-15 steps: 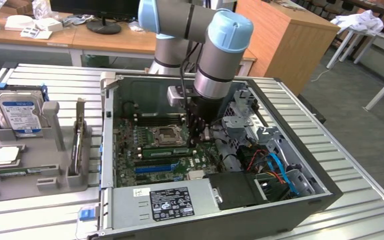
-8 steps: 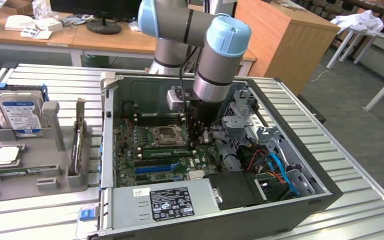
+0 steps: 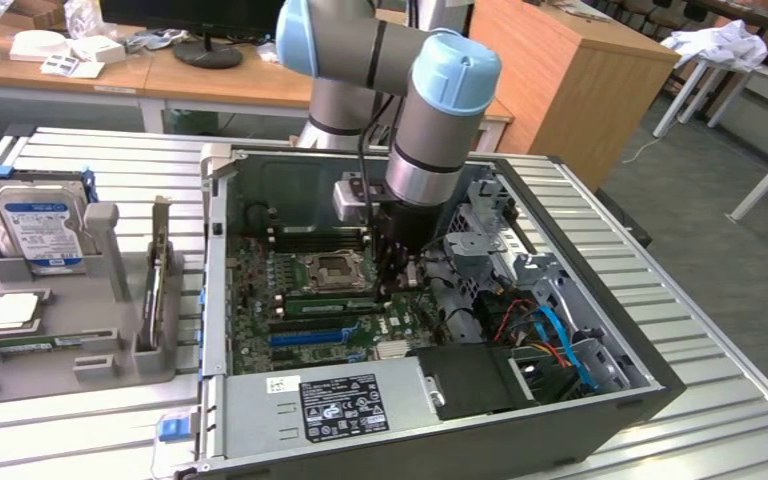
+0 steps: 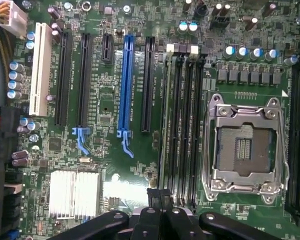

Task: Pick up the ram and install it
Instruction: 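Press down the ram until it locks into place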

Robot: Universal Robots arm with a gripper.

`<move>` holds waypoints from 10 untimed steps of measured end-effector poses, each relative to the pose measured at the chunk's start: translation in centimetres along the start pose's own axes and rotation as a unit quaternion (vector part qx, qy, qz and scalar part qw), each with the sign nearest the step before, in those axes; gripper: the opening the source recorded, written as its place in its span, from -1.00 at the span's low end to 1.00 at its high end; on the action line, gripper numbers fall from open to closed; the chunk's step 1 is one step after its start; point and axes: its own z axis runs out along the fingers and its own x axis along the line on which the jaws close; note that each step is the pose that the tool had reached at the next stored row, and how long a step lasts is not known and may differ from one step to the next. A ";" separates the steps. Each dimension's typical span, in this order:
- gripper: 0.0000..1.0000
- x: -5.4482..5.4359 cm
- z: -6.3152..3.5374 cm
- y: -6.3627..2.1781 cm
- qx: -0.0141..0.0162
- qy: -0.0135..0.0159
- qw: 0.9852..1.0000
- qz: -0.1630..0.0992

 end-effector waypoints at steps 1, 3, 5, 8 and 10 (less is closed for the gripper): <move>-0.80 0.0 0.00 0.00 0.000 0.000 1.000 0.000; -0.80 0.0 -0.66 0.01 0.001 -0.001 1.000 0.000; -0.80 0.0 -1.22 0.25 0.000 -0.001 1.000 0.000; -0.80 -0.1 -1.18 1.62 0.001 0.000 1.000 0.000; -0.80 -0.1 -1.15 2.53 0.001 0.000 1.000 0.000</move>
